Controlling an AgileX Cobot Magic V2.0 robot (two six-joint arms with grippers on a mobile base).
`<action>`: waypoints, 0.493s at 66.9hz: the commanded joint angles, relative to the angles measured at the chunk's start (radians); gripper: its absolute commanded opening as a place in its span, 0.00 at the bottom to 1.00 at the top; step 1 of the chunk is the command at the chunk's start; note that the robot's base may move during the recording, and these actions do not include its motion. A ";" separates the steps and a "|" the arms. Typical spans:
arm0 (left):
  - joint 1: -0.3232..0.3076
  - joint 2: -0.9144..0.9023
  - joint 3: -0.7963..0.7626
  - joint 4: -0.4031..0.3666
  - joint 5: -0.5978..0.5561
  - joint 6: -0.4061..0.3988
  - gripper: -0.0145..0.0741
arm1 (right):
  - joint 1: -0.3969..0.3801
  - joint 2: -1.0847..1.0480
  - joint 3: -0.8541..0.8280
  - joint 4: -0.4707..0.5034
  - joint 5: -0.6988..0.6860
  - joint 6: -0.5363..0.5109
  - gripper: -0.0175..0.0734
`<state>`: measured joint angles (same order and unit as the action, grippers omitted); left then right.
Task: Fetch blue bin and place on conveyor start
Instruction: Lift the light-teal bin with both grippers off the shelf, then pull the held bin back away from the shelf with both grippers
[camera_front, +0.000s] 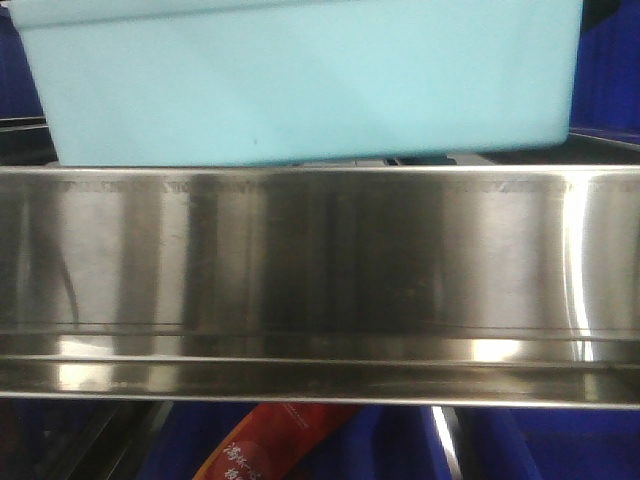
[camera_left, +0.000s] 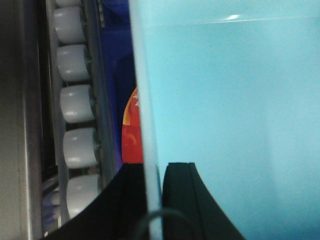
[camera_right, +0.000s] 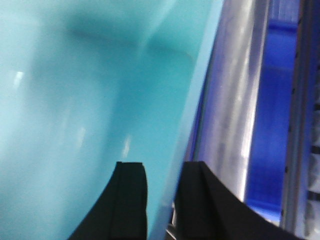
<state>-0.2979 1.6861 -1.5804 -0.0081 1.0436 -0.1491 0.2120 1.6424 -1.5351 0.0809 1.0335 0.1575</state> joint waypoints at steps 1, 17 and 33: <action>-0.006 -0.076 -0.009 -0.005 0.019 0.008 0.04 | -0.002 -0.070 -0.010 -0.022 -0.013 0.015 0.02; -0.042 -0.243 -0.009 -0.007 0.016 0.008 0.04 | 0.004 -0.221 -0.010 -0.022 0.000 0.015 0.02; -0.088 -0.381 -0.009 -0.005 -0.030 0.006 0.04 | 0.021 -0.306 -0.010 -0.022 0.003 0.014 0.02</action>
<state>-0.3685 1.3553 -1.5804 0.0132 1.0567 -0.1527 0.2351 1.3543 -1.5369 0.0935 1.0575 0.1575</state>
